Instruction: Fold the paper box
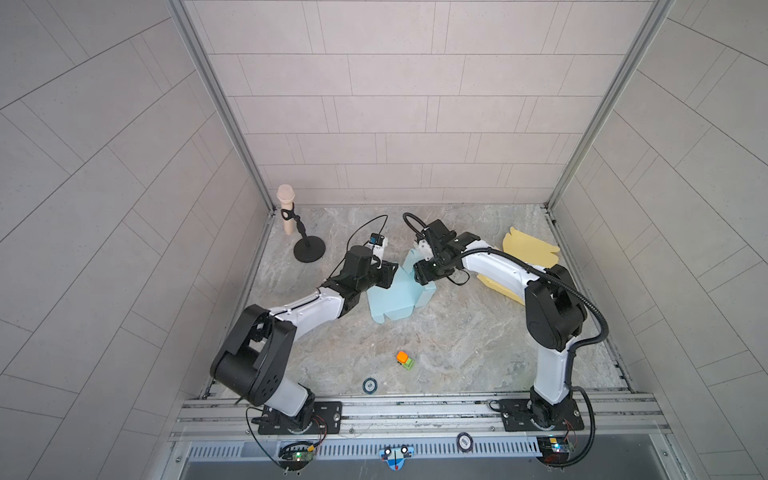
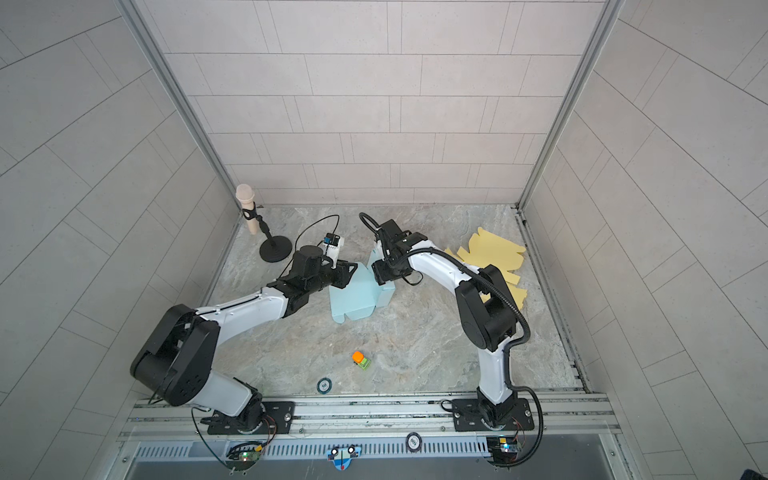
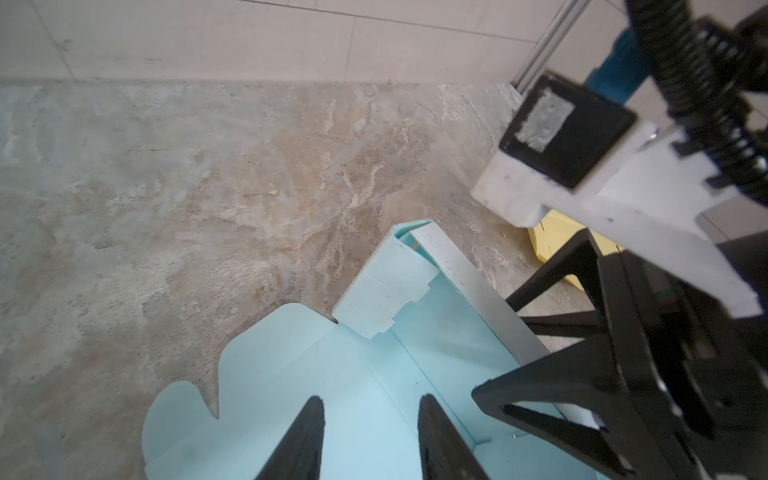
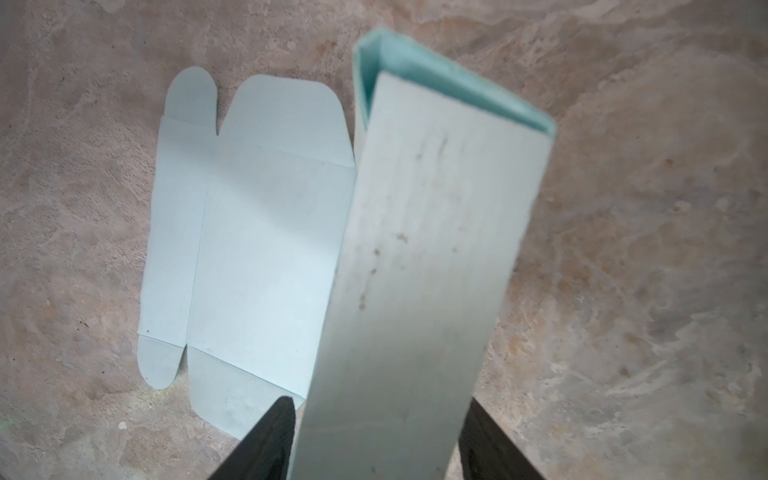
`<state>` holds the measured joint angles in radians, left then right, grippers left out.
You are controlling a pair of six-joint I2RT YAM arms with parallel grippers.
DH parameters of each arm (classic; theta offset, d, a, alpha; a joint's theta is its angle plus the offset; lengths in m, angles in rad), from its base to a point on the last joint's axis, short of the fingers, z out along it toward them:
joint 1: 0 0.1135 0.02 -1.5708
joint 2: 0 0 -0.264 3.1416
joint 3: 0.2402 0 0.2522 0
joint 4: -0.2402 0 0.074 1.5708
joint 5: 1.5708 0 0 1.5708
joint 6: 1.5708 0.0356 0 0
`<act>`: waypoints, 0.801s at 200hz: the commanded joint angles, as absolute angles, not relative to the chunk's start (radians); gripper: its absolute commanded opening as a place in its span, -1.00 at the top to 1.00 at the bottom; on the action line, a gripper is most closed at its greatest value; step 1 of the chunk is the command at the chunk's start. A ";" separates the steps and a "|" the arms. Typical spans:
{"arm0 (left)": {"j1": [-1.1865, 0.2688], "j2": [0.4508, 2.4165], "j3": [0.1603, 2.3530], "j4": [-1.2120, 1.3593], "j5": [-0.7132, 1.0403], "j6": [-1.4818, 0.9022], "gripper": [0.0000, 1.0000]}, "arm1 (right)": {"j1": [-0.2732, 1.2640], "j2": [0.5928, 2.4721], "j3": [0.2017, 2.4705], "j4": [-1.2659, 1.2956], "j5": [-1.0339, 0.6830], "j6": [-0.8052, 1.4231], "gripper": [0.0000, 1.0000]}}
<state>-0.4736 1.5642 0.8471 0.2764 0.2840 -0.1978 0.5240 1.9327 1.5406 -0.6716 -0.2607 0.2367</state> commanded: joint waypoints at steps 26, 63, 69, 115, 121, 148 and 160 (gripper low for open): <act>-0.470 1.749 1.158 -0.063 0.399 0.021 0.11 | 0.452 1.942 1.546 -0.683 -0.356 0.111 -0.28; -0.440 1.868 1.379 -0.273 0.439 0.124 0.10 | 0.396 1.981 1.552 -0.656 -0.423 0.101 -0.26; -0.440 1.881 1.399 -0.295 0.444 0.144 0.09 | 0.388 1.988 1.555 -0.649 -0.435 0.100 -0.25; -0.439 1.947 1.442 -0.319 0.490 0.205 0.05 | 0.357 2.020 1.586 -0.648 -0.484 0.072 -0.25; -0.439 1.963 1.459 -0.322 0.494 0.206 0.04 | 0.353 2.020 1.588 -0.646 -0.488 0.070 -0.24; -0.439 2.030 1.551 -0.345 0.508 0.213 0.05 | 0.343 2.019 1.582 -0.634 -0.504 0.068 -0.24; -0.439 2.059 1.590 -0.356 0.529 0.215 0.04 | 0.341 2.019 1.579 -0.632 -0.508 0.066 -0.24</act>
